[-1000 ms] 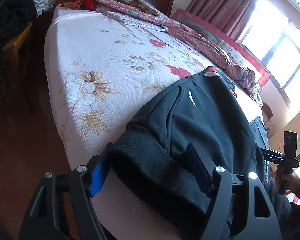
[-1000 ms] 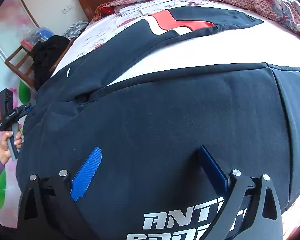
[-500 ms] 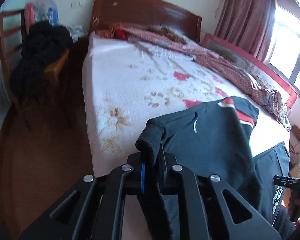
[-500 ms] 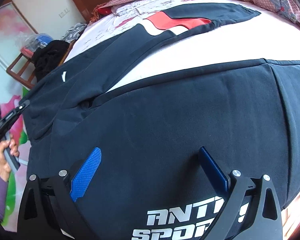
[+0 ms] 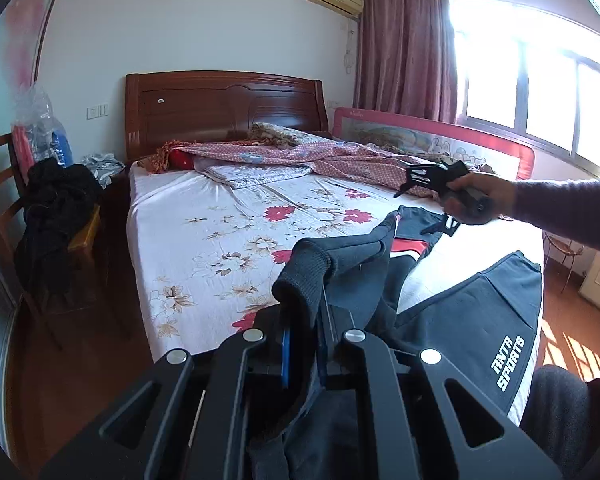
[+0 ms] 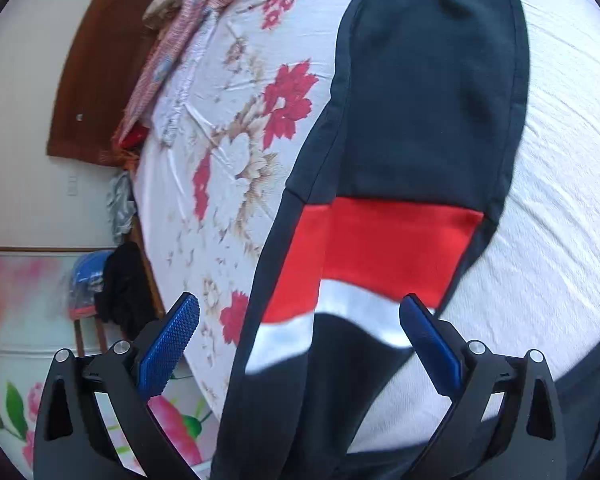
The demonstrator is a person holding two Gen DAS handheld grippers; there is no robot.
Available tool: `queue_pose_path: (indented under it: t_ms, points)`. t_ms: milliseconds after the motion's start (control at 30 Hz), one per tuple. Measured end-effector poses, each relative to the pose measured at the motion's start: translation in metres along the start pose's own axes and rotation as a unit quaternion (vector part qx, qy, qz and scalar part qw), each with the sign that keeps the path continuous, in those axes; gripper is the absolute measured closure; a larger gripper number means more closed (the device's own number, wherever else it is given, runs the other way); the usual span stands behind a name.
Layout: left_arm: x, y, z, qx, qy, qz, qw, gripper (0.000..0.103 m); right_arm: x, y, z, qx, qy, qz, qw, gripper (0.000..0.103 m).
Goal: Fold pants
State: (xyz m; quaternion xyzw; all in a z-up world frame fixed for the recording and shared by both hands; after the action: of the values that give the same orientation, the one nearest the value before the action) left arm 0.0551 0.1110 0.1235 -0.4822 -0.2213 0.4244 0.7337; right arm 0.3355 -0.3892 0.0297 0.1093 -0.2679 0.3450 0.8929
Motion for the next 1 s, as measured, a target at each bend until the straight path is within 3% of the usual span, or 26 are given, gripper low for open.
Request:
queue_pose_path:
  t_ms: [167, 200, 233, 267, 300, 467, 533, 733, 867, 1000]
  points:
    - [-0.012, 0.005, 0.005, 0.009, 0.002, -0.026, 0.9996, 0.094, 0.017, -0.011, -0.026, -0.008, 0.037, 0.018, 0.999, 0.004]
    - [-0.012, 0.006, 0.006, 0.012, 0.005, -0.026, 0.9996, 0.094, 0.017, -0.014, -0.03, -0.012, 0.034, 0.024, 0.999, 0.016]
    - [-0.014, 0.007, 0.006, 0.015, 0.004, -0.027, 0.9995, 0.094, 0.013, -0.015, -0.03, -0.017, 0.026, 0.026, 0.999, 0.057]
    - [-0.014, 0.008, 0.006, 0.018, 0.001, -0.029, 0.9994, 0.094, 0.01, -0.015, -0.029, -0.023, 0.017, 0.029, 0.999, 0.082]
    - [-0.013, 0.009, 0.006, 0.021, -0.003, -0.031, 0.9993, 0.094, 0.006, -0.014, -0.027, -0.03, 0.014, 0.034, 0.999, 0.099]
    - [0.013, 0.011, 0.004, 0.023, -0.043, 0.005, 0.9988, 0.094, 0.001, -0.001, 0.013, -0.06, -0.052, 0.069, 0.994, 0.099]
    - [0.016, 0.013, 0.008, 0.019, -0.07, -0.003, 0.9974, 0.094, -0.006, 0.011, 0.043, -0.076, -0.084, 0.084, 0.99, 0.099]
    - [0.007, 0.032, 0.034, 0.012, -0.1, -0.037, 0.9942, 0.093, -0.068, 0.083, 0.129, -0.097, -0.156, 0.114, 0.976, 0.099]
    - [-0.003, 0.065, 0.052, 0.033, -0.112, -0.06, 0.9914, 0.093, -0.14, 0.151, 0.143, -0.085, -0.153, 0.106, 0.979, 0.099]
    - [-0.017, 0.102, 0.059, 0.082, -0.094, -0.094, 0.9876, 0.089, -0.218, 0.208, 0.122, -0.065, -0.119, 0.064, 0.989, 0.099]
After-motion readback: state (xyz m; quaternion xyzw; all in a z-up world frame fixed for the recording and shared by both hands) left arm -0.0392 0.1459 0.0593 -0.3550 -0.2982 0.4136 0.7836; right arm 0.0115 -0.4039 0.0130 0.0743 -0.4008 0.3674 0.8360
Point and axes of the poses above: each gripper's, at about its wrist camera, not at the fingertips, and z roughly against the way its jaws point, x to its left, y to its underside, the point moved 1 cm from there along -z, roughly the way its jaws point, and after that the axes turned 7 degrees about y, right-handed, at the moved point
